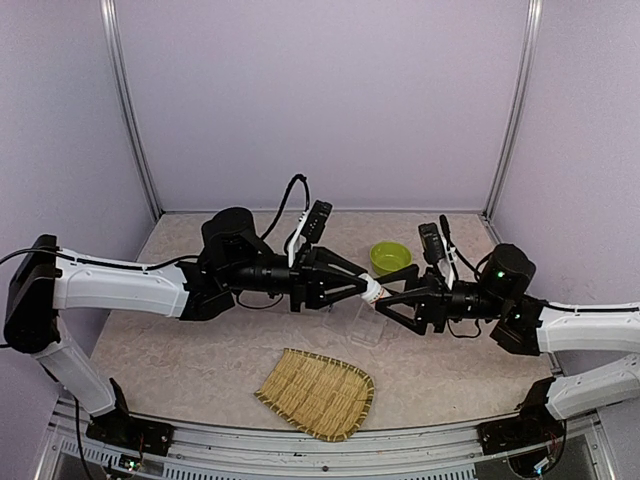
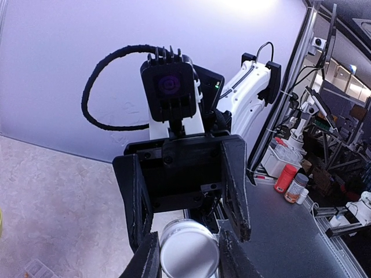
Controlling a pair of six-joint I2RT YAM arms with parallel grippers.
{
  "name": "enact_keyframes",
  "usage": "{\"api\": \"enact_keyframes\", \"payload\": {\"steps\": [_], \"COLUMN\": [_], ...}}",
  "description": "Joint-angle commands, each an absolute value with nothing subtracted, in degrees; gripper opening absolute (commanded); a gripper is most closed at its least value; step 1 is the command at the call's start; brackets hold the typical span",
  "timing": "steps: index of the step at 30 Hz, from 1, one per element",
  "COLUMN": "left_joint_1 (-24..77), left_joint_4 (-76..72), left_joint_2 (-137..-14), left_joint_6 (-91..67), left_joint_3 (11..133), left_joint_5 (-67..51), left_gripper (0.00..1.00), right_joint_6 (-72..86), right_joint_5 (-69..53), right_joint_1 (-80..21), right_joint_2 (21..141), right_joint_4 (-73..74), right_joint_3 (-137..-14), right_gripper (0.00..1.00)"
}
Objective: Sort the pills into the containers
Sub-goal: Pass from the left arm to the right
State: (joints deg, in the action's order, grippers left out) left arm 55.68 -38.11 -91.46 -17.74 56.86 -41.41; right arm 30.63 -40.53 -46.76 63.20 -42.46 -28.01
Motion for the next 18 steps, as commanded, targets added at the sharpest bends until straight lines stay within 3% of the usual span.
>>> {"api": "enact_keyframes", "payload": {"steps": [1, 11, 18], "left_joint_1": [56.3, 56.6, 56.8], "left_joint_4": [-40.1, -40.6, -40.3], "left_joint_2": [-91.4, -91.4, -91.8], "left_joint_6": [-17.0, -17.0, -16.9], "left_joint_3": [56.7, 56.5, 56.8], "left_joint_5": [-40.2, -39.0, -38.4], "left_gripper": [0.13, 0.13, 0.13], "right_joint_6": [33.5, 34.1, 33.4], "right_joint_5": [-41.1, -41.2, -40.1], "right_joint_1": [-47.2, -47.2, -47.2], "right_joint_2": [64.3, 65.1, 64.8], "right_joint_4": [-48.4, -49.5, -48.5], "right_joint_3": [-27.0, -26.4, -26.4], "right_gripper": [0.67, 0.56, 0.41]}}
